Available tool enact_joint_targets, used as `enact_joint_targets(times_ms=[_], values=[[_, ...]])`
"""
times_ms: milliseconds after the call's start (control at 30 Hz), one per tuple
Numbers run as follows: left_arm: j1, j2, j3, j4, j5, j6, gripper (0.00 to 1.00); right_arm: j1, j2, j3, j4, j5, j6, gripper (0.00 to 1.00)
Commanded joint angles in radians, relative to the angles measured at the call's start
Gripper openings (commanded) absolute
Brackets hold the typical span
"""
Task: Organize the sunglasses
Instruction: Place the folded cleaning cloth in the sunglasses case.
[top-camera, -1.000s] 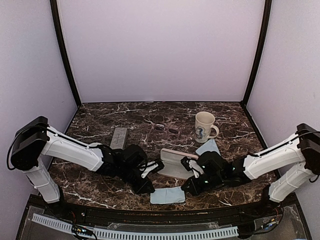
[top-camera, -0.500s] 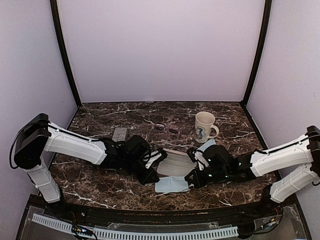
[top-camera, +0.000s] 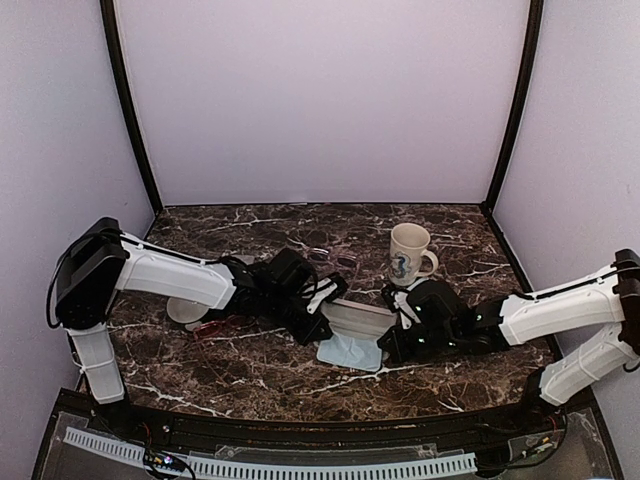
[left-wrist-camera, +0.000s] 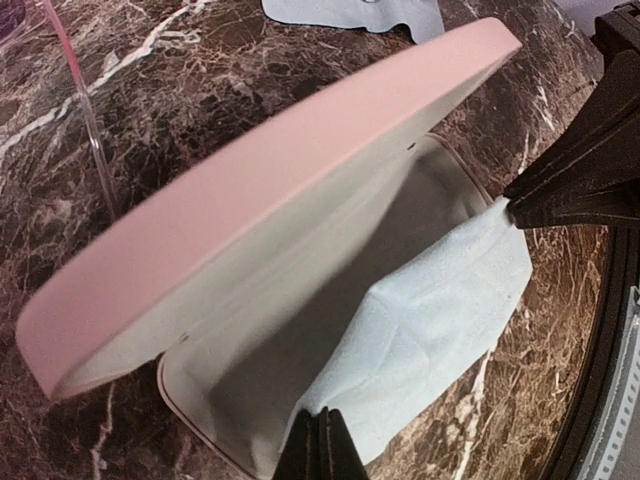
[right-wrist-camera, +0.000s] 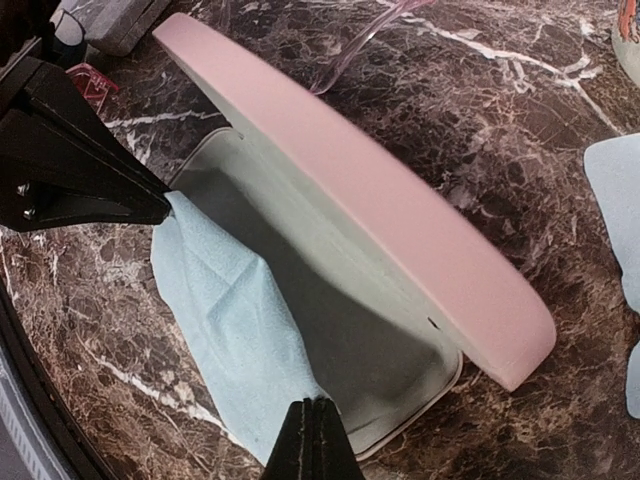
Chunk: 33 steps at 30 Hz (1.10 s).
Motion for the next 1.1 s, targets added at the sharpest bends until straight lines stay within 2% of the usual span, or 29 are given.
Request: enact_joint_targets(times_ms=[0, 1067], values=[[0.012, 0.011, 0.041, -0.045, -0.03, 0.033, 0.0, -0.017, 0.025, 0.041, 0.0, 0.035, -0.03, 0.0], [0.031, 0.036, 0.075, 0.004, -0.058, 0.009, 0.0, -0.05, 0.024, 0.058, 0.006, 0.069, -0.074, 0.0]])
